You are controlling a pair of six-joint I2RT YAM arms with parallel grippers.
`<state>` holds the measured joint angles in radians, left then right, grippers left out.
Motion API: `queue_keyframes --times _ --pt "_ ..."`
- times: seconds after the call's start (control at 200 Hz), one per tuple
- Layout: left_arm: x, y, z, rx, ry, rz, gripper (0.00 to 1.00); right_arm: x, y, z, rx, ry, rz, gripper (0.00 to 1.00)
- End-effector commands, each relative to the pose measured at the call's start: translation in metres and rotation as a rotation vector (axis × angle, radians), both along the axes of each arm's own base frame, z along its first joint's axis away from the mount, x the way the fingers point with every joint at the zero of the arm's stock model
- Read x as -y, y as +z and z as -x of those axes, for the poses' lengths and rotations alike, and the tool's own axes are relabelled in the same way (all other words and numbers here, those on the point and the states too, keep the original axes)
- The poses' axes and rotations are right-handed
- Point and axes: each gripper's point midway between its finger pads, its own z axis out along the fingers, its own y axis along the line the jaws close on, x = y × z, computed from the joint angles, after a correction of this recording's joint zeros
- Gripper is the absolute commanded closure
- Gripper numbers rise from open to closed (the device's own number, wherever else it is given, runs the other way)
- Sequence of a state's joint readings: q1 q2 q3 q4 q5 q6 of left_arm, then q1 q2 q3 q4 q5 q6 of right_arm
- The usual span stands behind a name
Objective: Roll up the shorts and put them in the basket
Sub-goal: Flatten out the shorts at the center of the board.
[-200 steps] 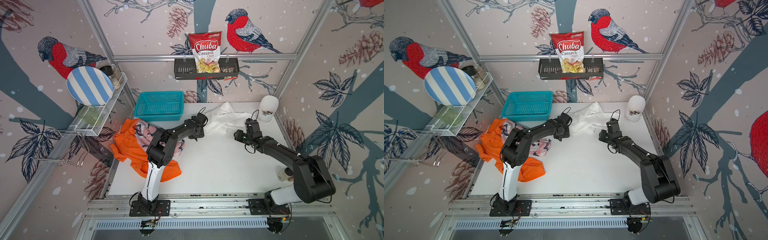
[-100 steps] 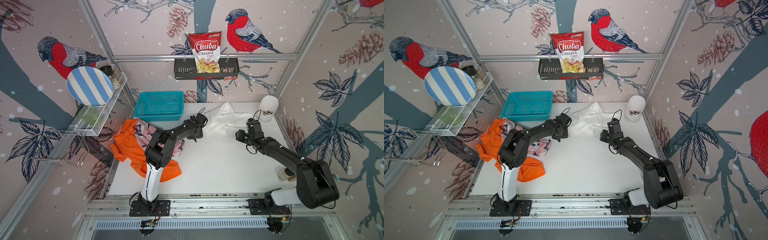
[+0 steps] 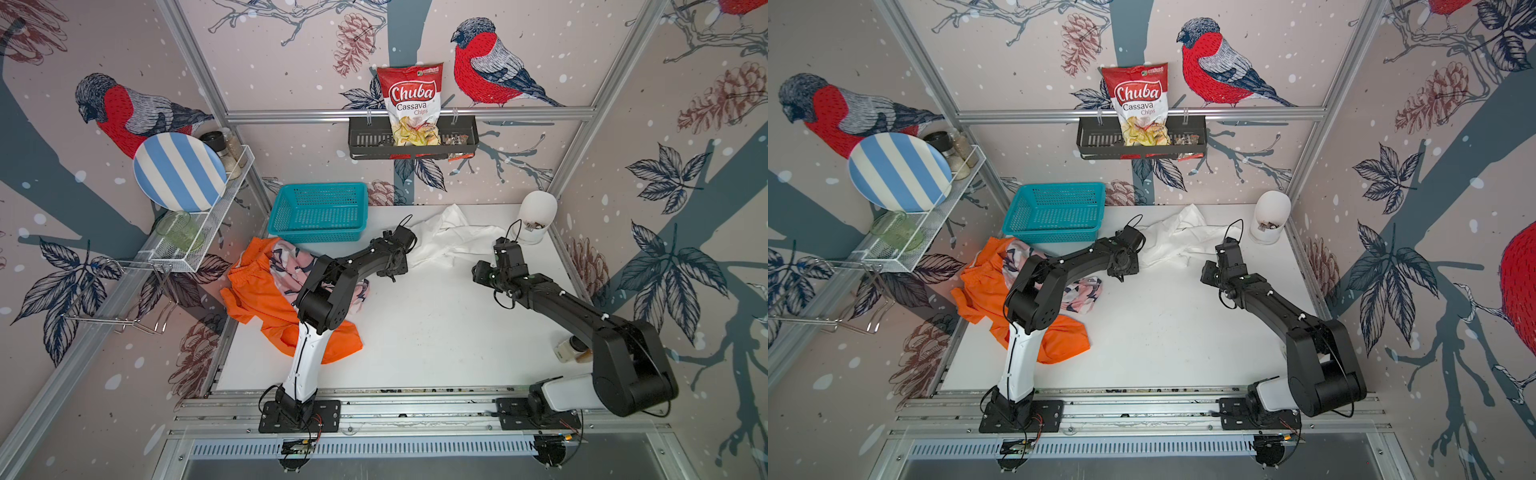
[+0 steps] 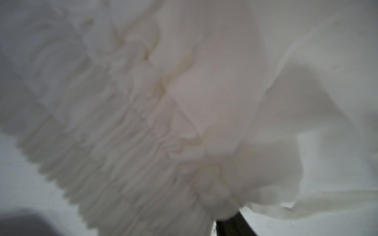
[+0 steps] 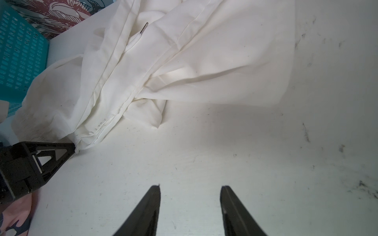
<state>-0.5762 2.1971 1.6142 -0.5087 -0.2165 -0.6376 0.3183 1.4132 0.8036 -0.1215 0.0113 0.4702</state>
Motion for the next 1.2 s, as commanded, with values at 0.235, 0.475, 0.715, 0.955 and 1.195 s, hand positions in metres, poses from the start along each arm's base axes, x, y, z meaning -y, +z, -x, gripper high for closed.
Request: queue_keyframes --times 0.235,0.475,0.715,0.955,1.195 --pt "-0.027 0.004 0.040 -0.055 -0.025 -0.033 1.00 0.024 -0.008 0.002 -0.032 -0.070 0.014 0.46" --pt "-0.050 0.025 0.072 -0.038 -0.022 0.009 1.00 0.039 -0.023 -0.003 -0.076 -0.078 -0.017 0.41" --pt "-0.065 0.025 0.090 -0.042 -0.004 0.033 1.00 0.024 -0.044 -0.012 -0.103 -0.018 -0.021 0.31" --pt "-0.077 0.038 0.098 -0.020 0.009 0.039 1.00 0.047 -0.026 -0.059 -0.041 -0.067 0.003 0.31" --pt "-0.089 0.044 0.106 -0.011 0.024 0.047 1.00 0.056 -0.007 -0.110 -0.018 -0.079 -0.172 0.33"
